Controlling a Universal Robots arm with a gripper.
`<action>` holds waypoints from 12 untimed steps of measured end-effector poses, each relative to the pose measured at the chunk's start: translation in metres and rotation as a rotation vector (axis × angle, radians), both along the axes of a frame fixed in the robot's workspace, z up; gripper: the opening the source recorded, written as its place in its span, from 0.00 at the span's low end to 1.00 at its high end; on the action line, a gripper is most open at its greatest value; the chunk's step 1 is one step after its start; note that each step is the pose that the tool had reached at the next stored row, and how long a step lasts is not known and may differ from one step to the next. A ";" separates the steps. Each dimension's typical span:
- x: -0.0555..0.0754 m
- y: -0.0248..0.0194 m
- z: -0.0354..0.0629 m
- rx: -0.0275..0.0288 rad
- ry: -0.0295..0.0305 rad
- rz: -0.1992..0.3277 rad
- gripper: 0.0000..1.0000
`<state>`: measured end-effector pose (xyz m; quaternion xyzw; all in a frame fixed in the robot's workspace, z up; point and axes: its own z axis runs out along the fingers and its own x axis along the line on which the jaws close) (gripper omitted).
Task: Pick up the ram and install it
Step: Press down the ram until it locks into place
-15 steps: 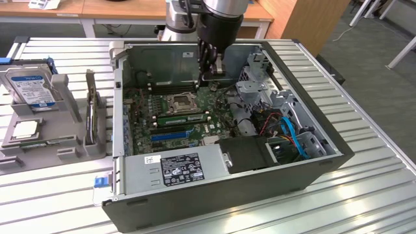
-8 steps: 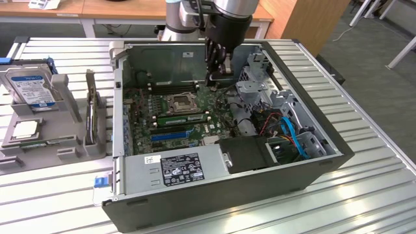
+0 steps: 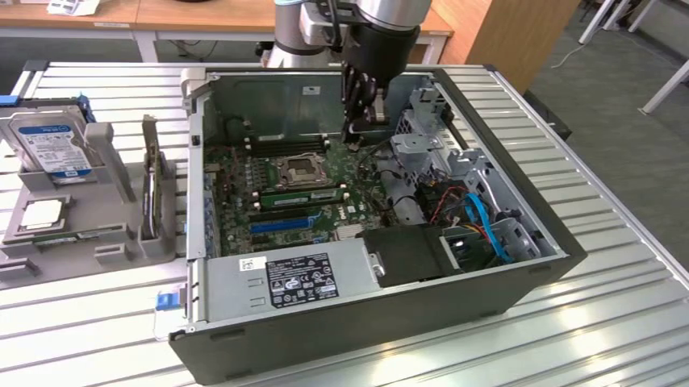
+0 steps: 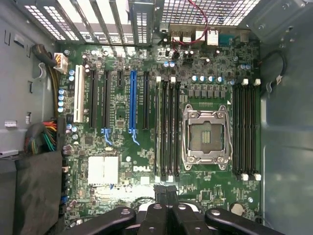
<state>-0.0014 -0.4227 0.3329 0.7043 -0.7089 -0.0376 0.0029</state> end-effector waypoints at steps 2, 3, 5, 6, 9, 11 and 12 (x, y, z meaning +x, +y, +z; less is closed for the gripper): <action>0.000 0.0000 -0.0034 0.0000 -0.0009 0.000 0.10; 0.000 0.0000 -0.0051 0.0000 -0.0015 0.000 0.10; 0.000 0.0000 -0.0083 0.0000 -0.0030 0.000 0.10; 0.000 0.0000 -0.0098 -0.0001 -0.0038 0.000 0.10; 0.000 0.0000 -0.0140 0.0000 -0.0060 0.000 0.10; 0.000 0.0000 -0.0167 0.0001 -0.0074 0.000 0.10; 0.000 0.0000 -0.0180 0.0000 -0.0080 0.000 0.10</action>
